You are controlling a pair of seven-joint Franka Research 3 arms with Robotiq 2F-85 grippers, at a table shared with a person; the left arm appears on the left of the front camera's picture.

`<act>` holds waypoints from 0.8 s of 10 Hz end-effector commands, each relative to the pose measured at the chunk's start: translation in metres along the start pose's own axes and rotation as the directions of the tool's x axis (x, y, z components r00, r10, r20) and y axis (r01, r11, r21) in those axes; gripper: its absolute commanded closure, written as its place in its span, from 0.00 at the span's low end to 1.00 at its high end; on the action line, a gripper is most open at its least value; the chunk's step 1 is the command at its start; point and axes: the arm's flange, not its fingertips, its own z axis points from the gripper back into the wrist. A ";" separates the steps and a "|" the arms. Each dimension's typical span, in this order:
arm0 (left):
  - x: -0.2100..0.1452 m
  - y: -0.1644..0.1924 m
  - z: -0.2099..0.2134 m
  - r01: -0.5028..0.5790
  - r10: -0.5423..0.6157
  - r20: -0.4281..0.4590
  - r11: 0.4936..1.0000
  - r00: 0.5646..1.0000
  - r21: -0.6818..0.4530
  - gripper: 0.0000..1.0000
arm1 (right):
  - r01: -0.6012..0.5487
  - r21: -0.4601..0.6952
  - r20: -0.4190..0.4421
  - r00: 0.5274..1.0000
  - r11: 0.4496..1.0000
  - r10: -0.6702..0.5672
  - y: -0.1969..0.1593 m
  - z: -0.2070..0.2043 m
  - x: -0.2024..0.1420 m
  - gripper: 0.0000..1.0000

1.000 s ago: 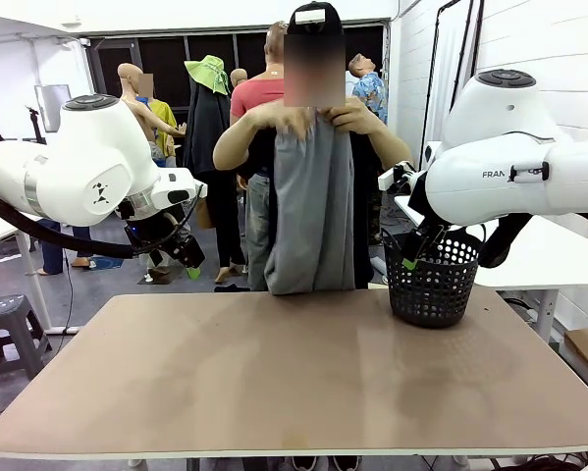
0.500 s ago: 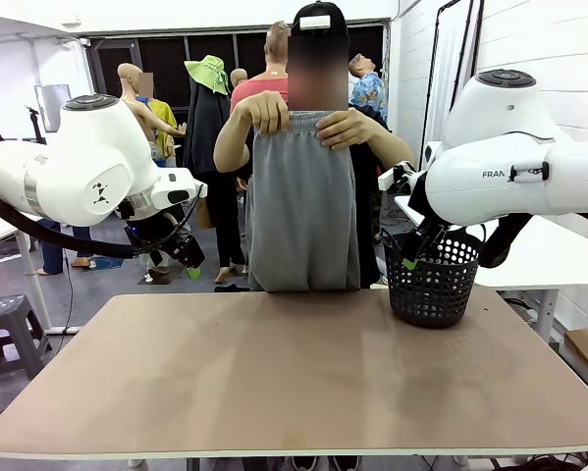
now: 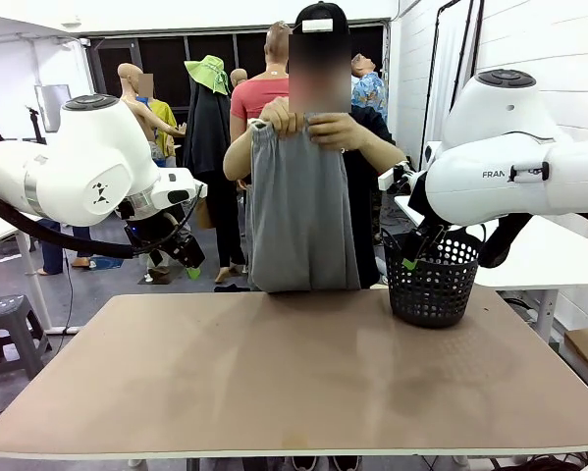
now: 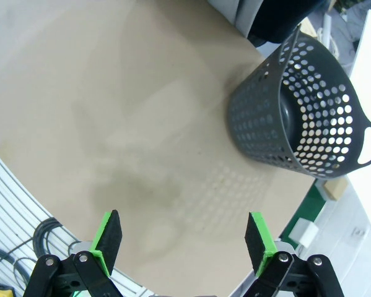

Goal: Fold the training pants.
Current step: Grab both ends of the Training pants handed by a person.

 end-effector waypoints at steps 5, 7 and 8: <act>0.001 0.000 0.000 0.001 -0.001 0.007 1.000 1.000 0.001 0.00 | 0.000 -0.001 0.002 1.000 1.000 0.000 0.000 -0.001 0.000 0.00; 0.001 0.000 0.000 0.001 -0.001 0.007 1.000 1.000 0.001 0.00 | 0.000 -0.001 0.002 1.000 1.000 0.000 0.000 -0.001 0.000 0.00; 0.001 0.000 0.000 0.001 -0.001 0.007 1.000 1.000 0.001 0.00 | 0.000 -0.001 0.002 1.000 1.000 0.000 0.000 -0.001 0.000 0.00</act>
